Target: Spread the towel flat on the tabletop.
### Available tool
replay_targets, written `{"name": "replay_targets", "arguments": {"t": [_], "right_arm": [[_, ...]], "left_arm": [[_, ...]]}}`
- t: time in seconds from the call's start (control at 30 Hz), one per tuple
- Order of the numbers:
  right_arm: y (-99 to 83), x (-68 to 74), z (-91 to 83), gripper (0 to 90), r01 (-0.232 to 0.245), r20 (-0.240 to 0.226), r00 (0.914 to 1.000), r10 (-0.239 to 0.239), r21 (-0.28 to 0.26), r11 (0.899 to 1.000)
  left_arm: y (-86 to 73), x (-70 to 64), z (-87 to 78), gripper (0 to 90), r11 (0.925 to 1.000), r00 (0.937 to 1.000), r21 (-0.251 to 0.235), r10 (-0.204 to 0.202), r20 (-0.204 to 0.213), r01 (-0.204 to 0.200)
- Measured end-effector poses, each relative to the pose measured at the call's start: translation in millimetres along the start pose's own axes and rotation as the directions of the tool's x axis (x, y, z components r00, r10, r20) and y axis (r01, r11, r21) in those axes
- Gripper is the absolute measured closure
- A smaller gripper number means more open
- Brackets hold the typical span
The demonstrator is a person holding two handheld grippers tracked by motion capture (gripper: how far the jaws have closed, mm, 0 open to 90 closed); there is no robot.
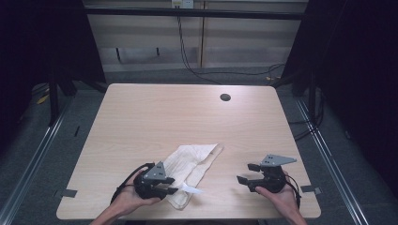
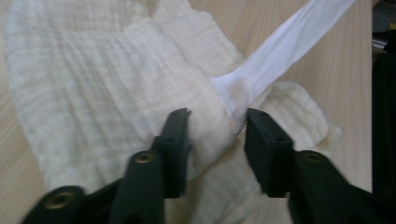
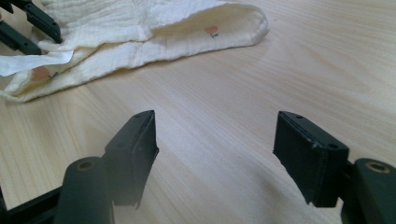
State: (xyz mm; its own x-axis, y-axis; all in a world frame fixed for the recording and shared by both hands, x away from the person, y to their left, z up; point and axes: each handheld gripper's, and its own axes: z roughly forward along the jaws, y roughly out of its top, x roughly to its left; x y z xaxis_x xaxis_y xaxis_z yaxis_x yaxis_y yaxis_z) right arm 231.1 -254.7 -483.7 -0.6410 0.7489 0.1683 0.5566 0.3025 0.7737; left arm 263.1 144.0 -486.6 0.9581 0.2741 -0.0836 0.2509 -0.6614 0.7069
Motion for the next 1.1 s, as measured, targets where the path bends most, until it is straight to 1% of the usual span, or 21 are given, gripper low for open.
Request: {"name": "replay_targets", "arguments": {"t": [0.07,0.1,0.13,0.17,0.2,0.23,0.33,0.43,0.5,0.53,0.6,0.63,0.67,0.77,0.83,0.87,0.9,0.93,1.0,1.03,1.1], "right_arm": [[0.4,0.2,0.4,29.9,0.002,0.000,1.0000,-0.002,0.001,1.000],[0.5,0.2,1.0,30.0,0.003,-0.003,1.0000,-0.003,0.001,1.000],[0.7,0.1,1.5,30.0,0.003,-0.002,1.0000,-0.003,0.002,1.000],[0.8,0.1,1.9,29.9,0.000,-0.001,1.0000,0.000,0.005,1.000],[1.0,-0.3,2.5,29.9,0.002,-0.002,1.0000,-0.002,0.006,1.000],[1.3,-0.4,3.1,29.9,0.001,-0.003,1.0000,-0.001,0.006,1.000],[2.4,-0.1,4.6,29.9,0.002,-0.003,1.0000,-0.002,0.007,1.000],[6.0,0.1,6.5,29.9,0.005,-0.005,1.0000,-0.005,0.003,1.000],[9.4,-0.6,7.7,29.9,0.010,-0.002,0.9999,-0.010,0.000,1.000],[10.6,-1.0,7.9,29.9,0.008,-0.002,1.0000,-0.008,-0.002,1.000],[14.2,-2.4,8.2,30.0,0.014,0.006,0.9999,-0.014,-0.005,1.000],[15.8,-2.8,8.0,30.5,0.018,0.016,0.9997,-0.018,-0.007,1.000],[17.3,-4.0,7.6,32.4,0.015,0.014,0.9998,-0.015,-0.013,1.000],[22.8,-6.9,9.5,35.9,0.015,0.006,0.9999,-0.015,-0.022,1.000],[28.4,-8.5,15.2,41.2,0.022,-0.009,0.9997,-0.022,-0.014,1.000],[31.6,-9.2,19.8,40.8,0.031,-0.013,0.9994,-0.031,-0.007,1.000],[37.0,-10.2,27.8,40.0,0.044,-0.015,0.9989,-0.044,0.011,0.999],[39.8,-11.1,32.1,40.0,0.049,-0.018,0.9987,-0.049,0.018,0.999],[46.1,-14.0,42.1,39.9,0.055,-0.020,0.9983,-0.055,0.024,0.998],[49.1,-16.5,48.3,39.4,0.053,-0.022,0.9984,-0.053,0.025,0.998],[54.2,-21.8,61.7,39.5,0.062,-0.022,0.9979,-0.061,0.042,0.997]], "left_arm": [[-0.1,3.2,-1.3,76.8,0.9996,0.9998,-0.020,-0.018,0.010,0.018],[-0.1,4.7,-2.9,80.6,0.9997,0.9997,-0.017,-0.020,0.015,0.020],[0.1,4.7,-4.0,83.4,0.9995,0.9996,-0.013,-0.028,-0.002,0.028],[0.0,5.4,-3.7,85.5,0.9992,0.9994,-0.019,-0.034,-0.003,0.034],[0.0,5.8,-3.6,86.2,0.9988,0.9992,-0.030,-0.039,0.003,0.039],[1.0,6.2,-5.2,86.6,0.9989,0.9993,-0.030,-0.036,0.002,0.036],[5.7,6.4,-11.2,86.8,0.9957,0.9987,-0.078,-0.049,0.014,0.050],[7.6,10.5,-19.0,86.9,0.9913,0.9980,-0.115,-0.063,0.009,0.064],[6.5,14.2,-23.1,86.9,0.9890,0.9971,-0.127,-0.077,0.000,0.076],[6.4,16.7,-27.7,86.9,0.9866,0.9966,-0.143,-0.081,-0.011,0.079],[8.7,19.5,-38.1,87.3,0.9790,0.9940,-0.181,-0.102,-0.040,0.093],[9.3,21.4,-42.9,87.4,0.9747,0.9930,-0.200,-0.110,-0.042,0.099],[9.0,23.1,-46.2,87.4,0.9720,0.9919,-0.209,-0.120,-0.042,0.109],[3.1,31.5,-54.5,87.5,0.9661,0.9872,-0.226,-0.144,-0.069,0.125],[-0.7,35.8,-56.9,87.5,0.9654,0.9844,-0.225,-0.154,-0.085,0.132],[-2.7,38.5,-58.2,87.4,0.9619,0.9818,-0.234,-0.166,-0.092,0.141],[-3.4,40.3,-59.1,87.4,0.9619,0.9815,-0.235,-0.166,-0.096,0.139],[-4.1,41.4,-59.2,87.4,0.9592,0.9798,-0.240,-0.177,-0.094,0.150],[-5.4,44.6,-58.6,87.4,0.9577,0.9783,-0.242,-0.184,-0.096,0.156],[-5.8,46.3,-58.6,87.4,0.9593,0.9789,-0.237,-0.180,-0.097,0.153],[-6.5,47.2,-57.3,87.3,0.9570,0.9777,-0.241,-0.189,-0.092,0.162]]}}
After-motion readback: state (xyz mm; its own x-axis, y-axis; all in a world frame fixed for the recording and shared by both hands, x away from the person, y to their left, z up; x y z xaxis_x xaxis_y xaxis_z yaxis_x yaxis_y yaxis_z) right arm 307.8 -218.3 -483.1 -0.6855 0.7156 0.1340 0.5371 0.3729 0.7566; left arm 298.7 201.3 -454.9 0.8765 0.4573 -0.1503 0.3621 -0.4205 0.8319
